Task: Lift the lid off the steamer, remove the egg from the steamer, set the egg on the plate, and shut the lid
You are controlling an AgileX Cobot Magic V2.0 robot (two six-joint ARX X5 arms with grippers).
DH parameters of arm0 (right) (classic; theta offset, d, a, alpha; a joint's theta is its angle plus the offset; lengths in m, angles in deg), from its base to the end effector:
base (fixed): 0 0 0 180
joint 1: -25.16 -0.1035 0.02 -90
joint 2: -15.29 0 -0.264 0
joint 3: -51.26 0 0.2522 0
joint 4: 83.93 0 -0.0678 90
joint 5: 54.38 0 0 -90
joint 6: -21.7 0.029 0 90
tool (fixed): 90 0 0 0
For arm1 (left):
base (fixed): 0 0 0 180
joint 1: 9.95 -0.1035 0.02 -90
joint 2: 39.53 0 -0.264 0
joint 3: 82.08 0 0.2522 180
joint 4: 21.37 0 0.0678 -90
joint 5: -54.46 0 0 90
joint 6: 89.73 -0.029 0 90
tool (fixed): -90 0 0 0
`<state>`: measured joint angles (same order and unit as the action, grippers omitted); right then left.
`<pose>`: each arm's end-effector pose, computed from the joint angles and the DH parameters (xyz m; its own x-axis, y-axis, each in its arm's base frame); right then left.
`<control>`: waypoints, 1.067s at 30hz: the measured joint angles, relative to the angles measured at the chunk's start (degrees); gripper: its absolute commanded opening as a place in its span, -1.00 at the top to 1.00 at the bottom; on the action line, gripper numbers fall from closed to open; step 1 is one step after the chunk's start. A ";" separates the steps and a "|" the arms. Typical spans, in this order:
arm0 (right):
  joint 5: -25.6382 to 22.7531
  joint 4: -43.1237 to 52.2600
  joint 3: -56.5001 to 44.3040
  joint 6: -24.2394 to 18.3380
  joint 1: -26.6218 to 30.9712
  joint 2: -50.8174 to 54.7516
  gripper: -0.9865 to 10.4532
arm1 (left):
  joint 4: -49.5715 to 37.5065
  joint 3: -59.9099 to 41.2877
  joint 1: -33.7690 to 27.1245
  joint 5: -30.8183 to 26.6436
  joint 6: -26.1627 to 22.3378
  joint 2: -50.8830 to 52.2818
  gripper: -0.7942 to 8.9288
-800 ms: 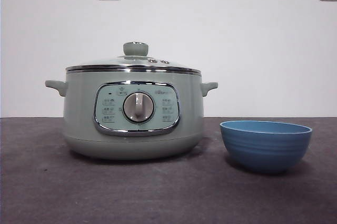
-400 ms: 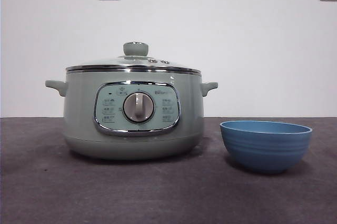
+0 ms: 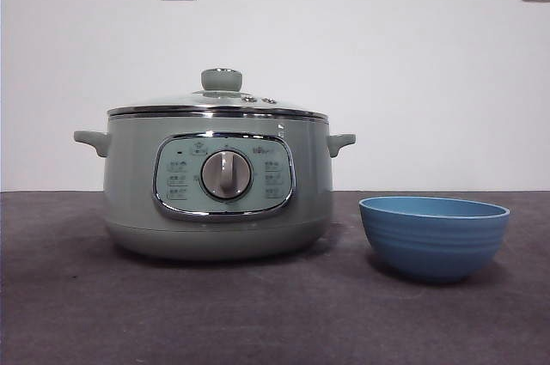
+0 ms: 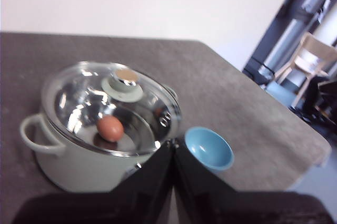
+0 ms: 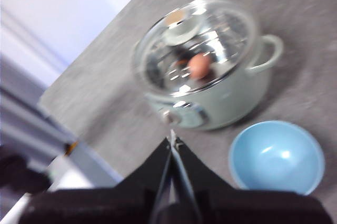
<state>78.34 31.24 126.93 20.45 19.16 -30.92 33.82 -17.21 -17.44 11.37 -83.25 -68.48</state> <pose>0.1268 0.0331 0.3665 0.5249 0.7373 -0.4253 -0.6394 0.6713 0.3748 0.0780 -0.0111 0.3503 0.7346 -0.6400 -0.2255 0.5537 0.7574 -0.3460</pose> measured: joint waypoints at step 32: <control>2.05 -5.33 2.25 -5.44 -2.29 -1.07 -0.06 | -1.42 2.47 4.87 0.07 -4.37 -8.35 -0.27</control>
<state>80.39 25.91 129.19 15.00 16.87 -31.99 32.40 -14.74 -12.57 11.44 -87.62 -76.83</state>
